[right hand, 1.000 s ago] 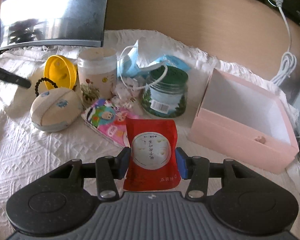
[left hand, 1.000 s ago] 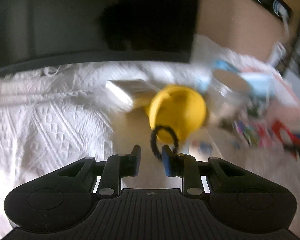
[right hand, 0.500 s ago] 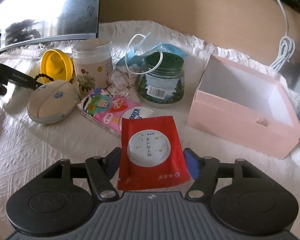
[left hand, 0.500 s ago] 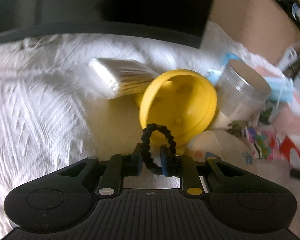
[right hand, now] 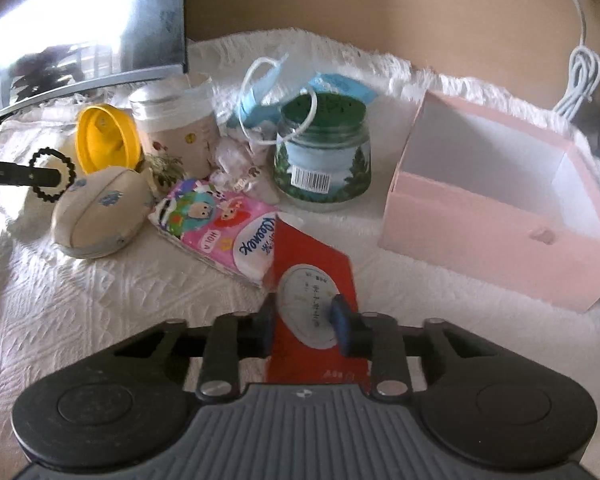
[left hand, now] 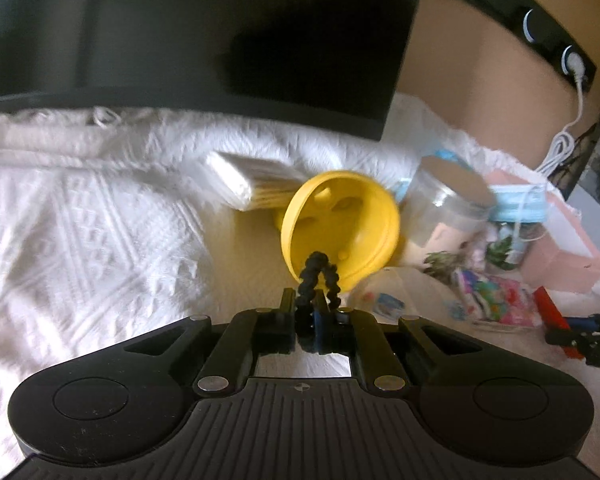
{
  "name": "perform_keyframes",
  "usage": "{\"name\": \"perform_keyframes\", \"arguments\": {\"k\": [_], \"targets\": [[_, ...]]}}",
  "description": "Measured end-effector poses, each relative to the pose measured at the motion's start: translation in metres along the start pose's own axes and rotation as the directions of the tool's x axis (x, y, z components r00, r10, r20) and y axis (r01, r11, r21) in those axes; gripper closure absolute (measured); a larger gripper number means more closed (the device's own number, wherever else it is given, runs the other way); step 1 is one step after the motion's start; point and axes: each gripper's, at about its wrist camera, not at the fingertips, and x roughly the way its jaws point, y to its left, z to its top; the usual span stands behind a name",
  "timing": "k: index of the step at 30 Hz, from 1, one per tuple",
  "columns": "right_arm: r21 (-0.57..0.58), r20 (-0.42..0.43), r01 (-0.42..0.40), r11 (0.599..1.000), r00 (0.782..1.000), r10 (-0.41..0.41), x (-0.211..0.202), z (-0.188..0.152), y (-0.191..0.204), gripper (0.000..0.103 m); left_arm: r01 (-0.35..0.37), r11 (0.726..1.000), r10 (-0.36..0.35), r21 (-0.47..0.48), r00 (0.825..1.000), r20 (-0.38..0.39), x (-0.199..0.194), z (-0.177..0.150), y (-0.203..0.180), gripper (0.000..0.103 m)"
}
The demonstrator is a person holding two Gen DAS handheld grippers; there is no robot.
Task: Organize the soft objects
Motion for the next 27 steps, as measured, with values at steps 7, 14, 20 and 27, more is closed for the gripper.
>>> {"name": "perform_keyframes", "arguments": {"k": [7, 14, 20, 27], "targets": [[-0.062, 0.050, 0.006, 0.998, 0.999, -0.003, -0.044, -0.001, -0.014, 0.098, 0.074, 0.997, -0.074, 0.018, 0.997, -0.010, -0.051, -0.019, -0.057, 0.093], [-0.075, 0.087, 0.025, 0.997, 0.996, -0.018, -0.109, 0.000, -0.055, 0.098, 0.296, 0.955, -0.293, 0.022, 0.951, -0.099, -0.043, -0.041, -0.159, 0.093], [-0.070, 0.183, 0.086, 0.994, 0.980, -0.072, -0.158, 0.038, -0.103, 0.098, 0.424, 0.904, -0.421, 0.057, 0.905, -0.054, -0.019, 0.015, -0.231, 0.093], [-0.094, 0.307, 0.173, 0.980, 0.942, -0.136, -0.132, 0.120, -0.142, 0.096, 0.482, 0.851, -0.494, 0.206, 0.869, 0.006, 0.028, 0.156, -0.317, 0.092]]}}
